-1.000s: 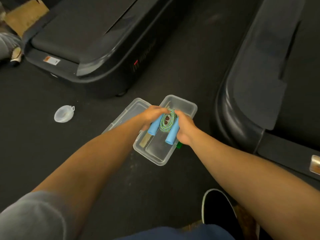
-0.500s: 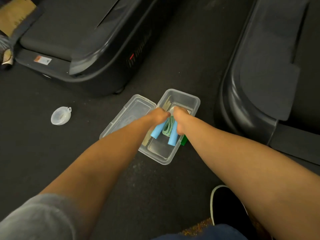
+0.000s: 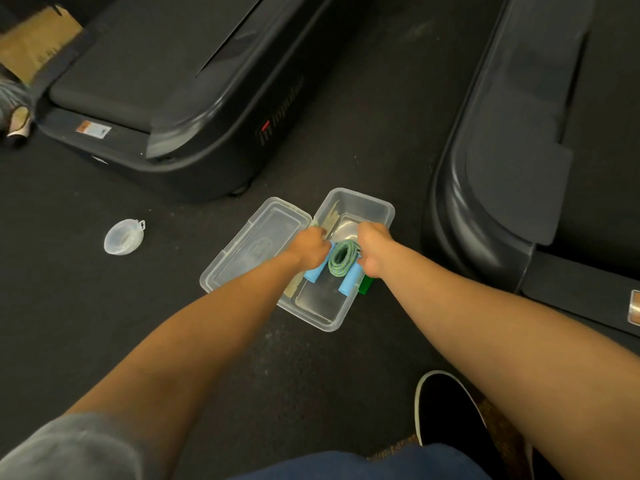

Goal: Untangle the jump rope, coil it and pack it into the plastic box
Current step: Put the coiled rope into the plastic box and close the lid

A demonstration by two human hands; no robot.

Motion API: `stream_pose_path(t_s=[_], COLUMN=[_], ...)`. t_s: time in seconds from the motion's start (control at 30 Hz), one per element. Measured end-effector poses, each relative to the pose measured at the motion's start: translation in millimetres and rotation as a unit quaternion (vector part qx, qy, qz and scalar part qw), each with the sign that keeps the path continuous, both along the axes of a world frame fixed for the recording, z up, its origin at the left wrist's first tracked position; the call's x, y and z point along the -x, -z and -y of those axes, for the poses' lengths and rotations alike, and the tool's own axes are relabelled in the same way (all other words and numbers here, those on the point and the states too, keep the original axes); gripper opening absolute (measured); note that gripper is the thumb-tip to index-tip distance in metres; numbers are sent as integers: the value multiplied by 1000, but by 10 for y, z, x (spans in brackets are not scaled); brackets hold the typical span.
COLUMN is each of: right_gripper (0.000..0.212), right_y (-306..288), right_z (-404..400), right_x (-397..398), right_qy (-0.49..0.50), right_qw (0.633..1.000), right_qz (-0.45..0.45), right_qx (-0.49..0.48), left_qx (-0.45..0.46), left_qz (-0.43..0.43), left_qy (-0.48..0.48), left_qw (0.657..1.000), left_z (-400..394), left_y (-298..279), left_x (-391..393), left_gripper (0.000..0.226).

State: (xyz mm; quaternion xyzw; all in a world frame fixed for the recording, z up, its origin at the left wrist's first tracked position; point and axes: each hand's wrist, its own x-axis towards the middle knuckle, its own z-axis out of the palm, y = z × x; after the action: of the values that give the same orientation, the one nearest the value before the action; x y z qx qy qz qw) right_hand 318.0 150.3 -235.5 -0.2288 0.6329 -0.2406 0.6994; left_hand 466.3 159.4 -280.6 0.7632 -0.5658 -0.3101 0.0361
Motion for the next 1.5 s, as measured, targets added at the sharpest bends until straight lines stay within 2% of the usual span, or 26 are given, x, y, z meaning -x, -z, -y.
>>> stream_pose_path(t_s=[0.07,0.2,0.3,0.37,0.57,0.77,0.93,1.07,1.2,1.37,1.43,1.5], right_gripper=[26,22,36,36,28,12,18,32,59,68,68,66], right_y=[2,47,91,99,123,133,89,-11,-122,-220,-227,-232], right_z=[-22,-68,-93,-119,-140,-121,-121,-134,-139,-224,-262,-293], right_x=[54,147,182,185,169,174,207,240,187,129,117,116], right_qy=[-2,3,-6,-17,-47,-50,-50,-59,-39,-29,-24,-19], right_qw=[1000,999,996,994,989,989,990,985,972,972,976,982], right_qz=[20,50,84,104,139,137,135,160,231,233,215,189], right_qx=[3,1,-3,-8,-14,-8,-2,6,15,26,26,21], left_qx=[36,103,87,63,-36,-65,-54,26,121,187,206,210], left_qz=[-7,-43,-12,20,137,217,225,228,191,132,52,-83], left_qy=[-29,-160,-204,-216,-134,-62,-45,-60,-87,-80,-115,-169], left_qw=[999,981,975,974,981,972,972,971,970,970,970,959], left_z=[-64,-197,-304,-364,-529,-538,-617,-619,-591,-543,-551,-590], left_y=[-50,-96,-21,69,292,359,287,-58,-515,-1078,-1258,-1398], left_x=[-58,-316,-535,-650,-794,-814,-765,-852,-964,-911,-871,-799], left_gripper=[23,18,13,13,15,13,13,18,27,30,26,23])
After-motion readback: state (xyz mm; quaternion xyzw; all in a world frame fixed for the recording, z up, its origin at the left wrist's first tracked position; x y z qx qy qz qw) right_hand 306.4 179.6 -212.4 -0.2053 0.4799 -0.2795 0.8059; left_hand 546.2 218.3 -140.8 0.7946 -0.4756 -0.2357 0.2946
